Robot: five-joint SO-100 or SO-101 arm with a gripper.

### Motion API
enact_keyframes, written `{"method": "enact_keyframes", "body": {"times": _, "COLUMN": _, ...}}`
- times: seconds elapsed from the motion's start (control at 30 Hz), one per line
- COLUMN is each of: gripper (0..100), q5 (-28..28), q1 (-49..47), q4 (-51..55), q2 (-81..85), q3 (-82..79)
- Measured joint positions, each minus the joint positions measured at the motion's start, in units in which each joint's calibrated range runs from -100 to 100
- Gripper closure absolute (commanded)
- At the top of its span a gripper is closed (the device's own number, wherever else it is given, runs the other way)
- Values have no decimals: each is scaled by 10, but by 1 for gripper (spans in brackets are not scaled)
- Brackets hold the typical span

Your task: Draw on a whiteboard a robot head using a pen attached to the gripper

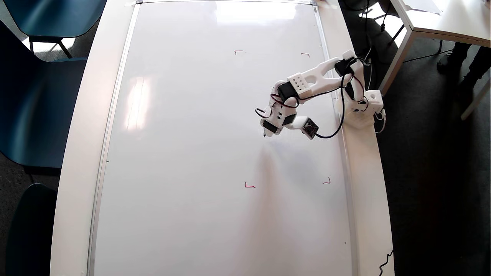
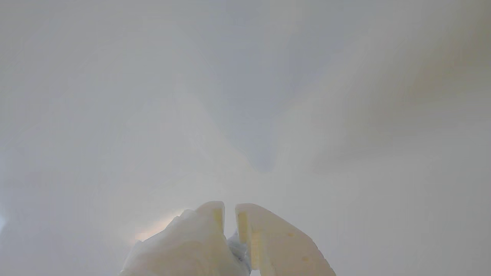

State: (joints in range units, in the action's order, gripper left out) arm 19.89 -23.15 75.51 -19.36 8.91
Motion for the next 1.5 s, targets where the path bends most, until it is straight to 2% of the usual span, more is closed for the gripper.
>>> {"method": "enact_keyframes", "body": {"times": 0.4, "gripper": 98, "q5": 0, "q1": -13, "q4": -88, "q2": -30, "q3": 2}}
{"method": "enact_keyframes", "body": {"times": 1.37, "gripper": 98, "q5": -1, "q1": -13, "q4": -91, "q2": -59, "q3": 13}}
{"method": "enact_keyframes", "body": {"times": 1.5, "gripper": 98, "q5": -21, "q1": -12, "q4": -88, "q2": -59, "q3": 12}}
